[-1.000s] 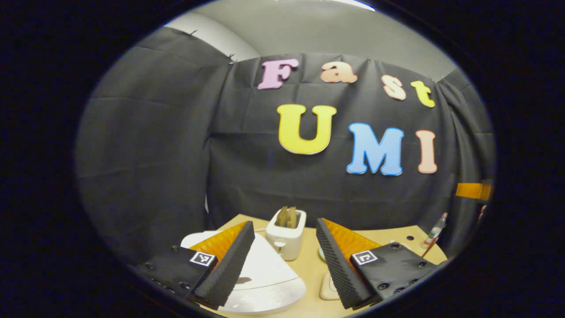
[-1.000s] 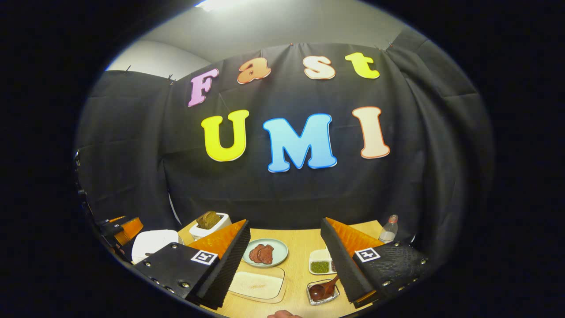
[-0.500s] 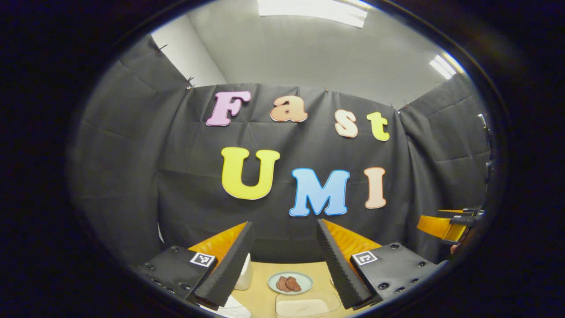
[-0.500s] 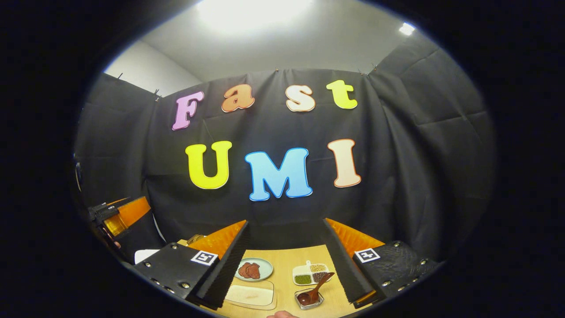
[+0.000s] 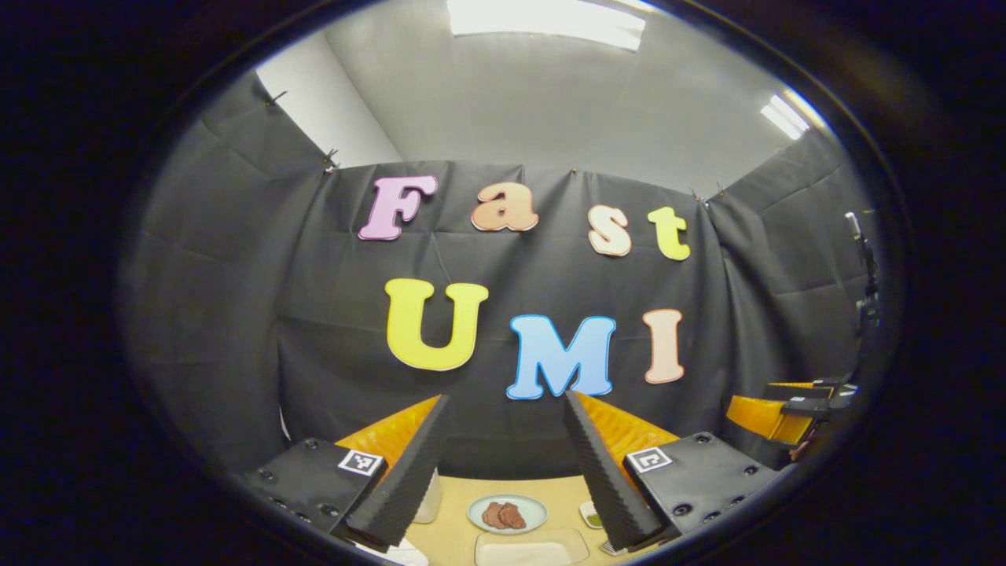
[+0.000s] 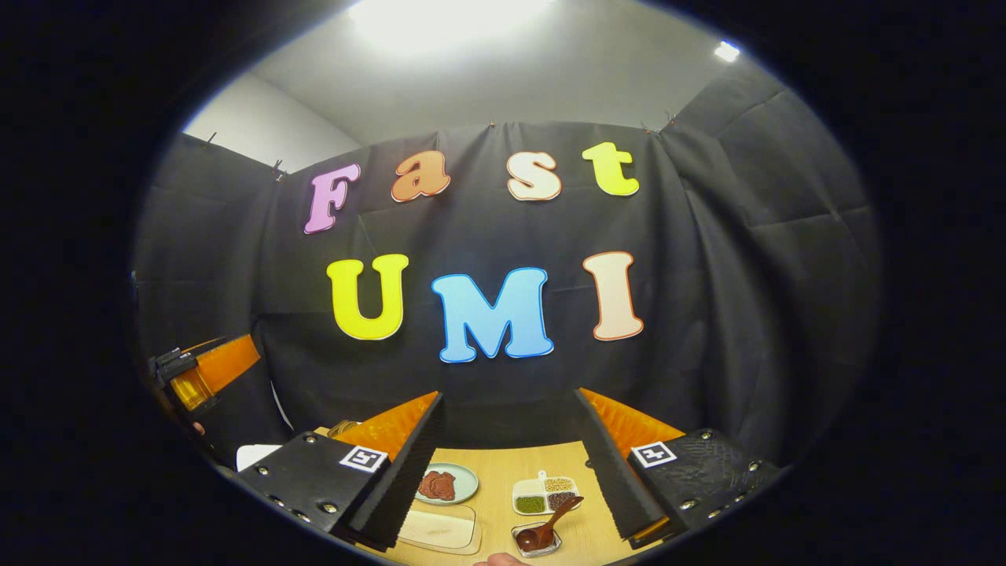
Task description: Close the left gripper, press the button to open the rice cooker; take a wooden spoon from the chopstick holder with the right hand, scoop a spoonful of rice and pour it into the rice cooker, then put the wooden spoon back into the chopstick holder.
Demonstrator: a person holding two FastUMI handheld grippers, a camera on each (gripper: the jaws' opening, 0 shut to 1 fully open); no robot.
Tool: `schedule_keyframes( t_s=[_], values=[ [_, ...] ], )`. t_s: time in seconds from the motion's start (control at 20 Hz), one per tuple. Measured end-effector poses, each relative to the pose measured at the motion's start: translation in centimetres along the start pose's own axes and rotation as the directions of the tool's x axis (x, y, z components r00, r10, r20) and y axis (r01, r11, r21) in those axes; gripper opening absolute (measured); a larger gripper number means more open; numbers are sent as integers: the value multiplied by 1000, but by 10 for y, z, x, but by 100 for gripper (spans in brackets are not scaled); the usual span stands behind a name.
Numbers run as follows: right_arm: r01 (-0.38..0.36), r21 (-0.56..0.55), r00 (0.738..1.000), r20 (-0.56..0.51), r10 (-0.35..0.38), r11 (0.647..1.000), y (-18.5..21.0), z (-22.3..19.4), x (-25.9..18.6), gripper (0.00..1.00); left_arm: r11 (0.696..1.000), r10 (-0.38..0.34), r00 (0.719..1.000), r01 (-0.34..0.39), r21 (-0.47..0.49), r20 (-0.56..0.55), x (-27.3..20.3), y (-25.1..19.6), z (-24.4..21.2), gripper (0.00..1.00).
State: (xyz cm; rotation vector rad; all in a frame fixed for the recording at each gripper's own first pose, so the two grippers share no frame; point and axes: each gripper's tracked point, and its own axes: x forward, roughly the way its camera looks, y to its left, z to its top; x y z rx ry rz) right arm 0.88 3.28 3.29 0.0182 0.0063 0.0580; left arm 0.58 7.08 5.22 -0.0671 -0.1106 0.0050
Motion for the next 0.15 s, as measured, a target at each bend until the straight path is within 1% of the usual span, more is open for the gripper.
schedule_keyframes(
  t_s=[0.05,0.1,0.15],
  values=[
    [-5,-5,1000,5,5,1000,-6,3,3,97,1000,1,1000,-1,1,-7,-1,-7,-5,99],
    [-12,-8,1000,5,12,1000,-10,4,5,97,1000,7,1000,-7,8,-16,0,-13,-9,95],
    [-22,-5,1000,2,22,1000,-13,5,8,97,1000,11,1000,-11,18,-28,1,-18,-15,96]
  ],
)
